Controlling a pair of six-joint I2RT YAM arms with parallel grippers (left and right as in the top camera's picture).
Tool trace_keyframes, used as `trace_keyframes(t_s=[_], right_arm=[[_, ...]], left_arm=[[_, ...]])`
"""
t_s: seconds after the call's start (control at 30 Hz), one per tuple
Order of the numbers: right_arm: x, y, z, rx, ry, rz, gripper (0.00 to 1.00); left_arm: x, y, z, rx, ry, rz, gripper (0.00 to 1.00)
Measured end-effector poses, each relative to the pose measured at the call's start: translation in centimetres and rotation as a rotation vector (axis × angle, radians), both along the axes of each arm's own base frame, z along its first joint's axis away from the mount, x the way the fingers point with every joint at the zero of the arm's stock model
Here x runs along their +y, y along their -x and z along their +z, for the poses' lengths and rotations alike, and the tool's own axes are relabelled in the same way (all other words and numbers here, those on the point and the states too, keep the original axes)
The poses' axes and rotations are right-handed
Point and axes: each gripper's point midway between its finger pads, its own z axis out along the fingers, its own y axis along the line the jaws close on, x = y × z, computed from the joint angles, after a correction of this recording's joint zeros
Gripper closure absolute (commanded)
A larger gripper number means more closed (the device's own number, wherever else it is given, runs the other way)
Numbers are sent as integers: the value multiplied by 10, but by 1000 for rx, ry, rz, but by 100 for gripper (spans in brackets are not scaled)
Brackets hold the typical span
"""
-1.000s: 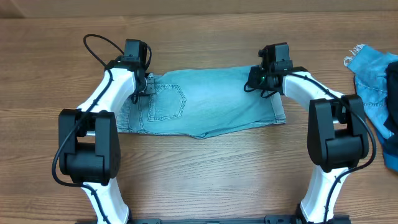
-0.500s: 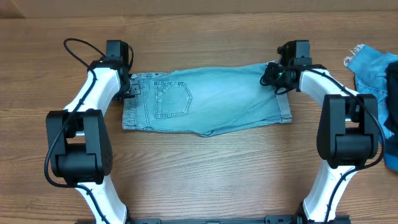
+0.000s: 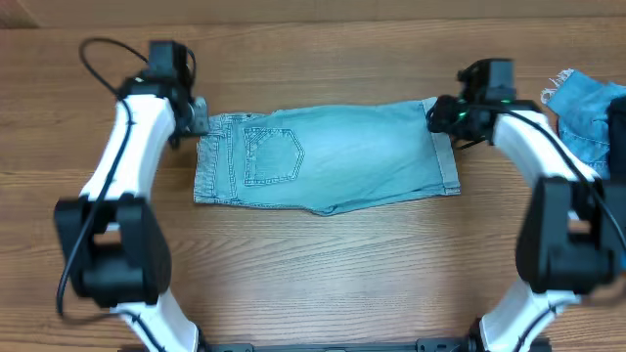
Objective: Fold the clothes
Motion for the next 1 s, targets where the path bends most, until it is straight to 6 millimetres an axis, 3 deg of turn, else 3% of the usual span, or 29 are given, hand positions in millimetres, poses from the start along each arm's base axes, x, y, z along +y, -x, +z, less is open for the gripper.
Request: trace_keyframes(t_s=[0.1, 0.17, 0.2, 0.23, 0.33, 0.43, 0.57, 0.63, 0.67, 0.7, 0.73, 0.9, 1.0], right_arm=[[5, 16, 75, -120, -12, 12, 27], [7, 32, 101, -143, -17, 19, 26], [9, 49, 116, -139, -22, 23, 22], [9, 54, 119, -132, -23, 23, 20], [10, 77, 123, -75, -36, 6, 4], [9, 104, 126, -10, -57, -25, 0], [-1, 111, 116, 48, -65, -62, 0], [-12, 110, 100, 109, -72, -96, 0], [-17, 110, 90, 146, -81, -112, 0], [-24, 111, 71, 213, -104, -129, 0], [-29, 111, 57, 260, -123, -141, 0], [-42, 112, 0, 427, -216, -165, 2], [-42, 114, -18, 475, -251, -152, 1]], left_arm=[[-9, 4, 88, -170, 47, -26, 34], [-16, 20, 121, -218, 80, -46, 33], [-21, 33, 134, -228, 100, -58, 33], [-25, 45, 145, -235, 122, -70, 33], [-32, 73, 140, -150, 160, -81, 32], [-37, 100, 137, -68, 190, -85, 32], [-47, 128, 146, -38, 238, -103, 34], [-51, 136, 152, -47, 260, -117, 33], [-54, 140, 155, -51, 271, -125, 26], [-55, 141, 157, -53, 276, -129, 3], [-56, 142, 157, -53, 280, -133, 0], [-55, 142, 157, -54, 275, -141, 0], [-55, 142, 157, -54, 274, -141, 0]])
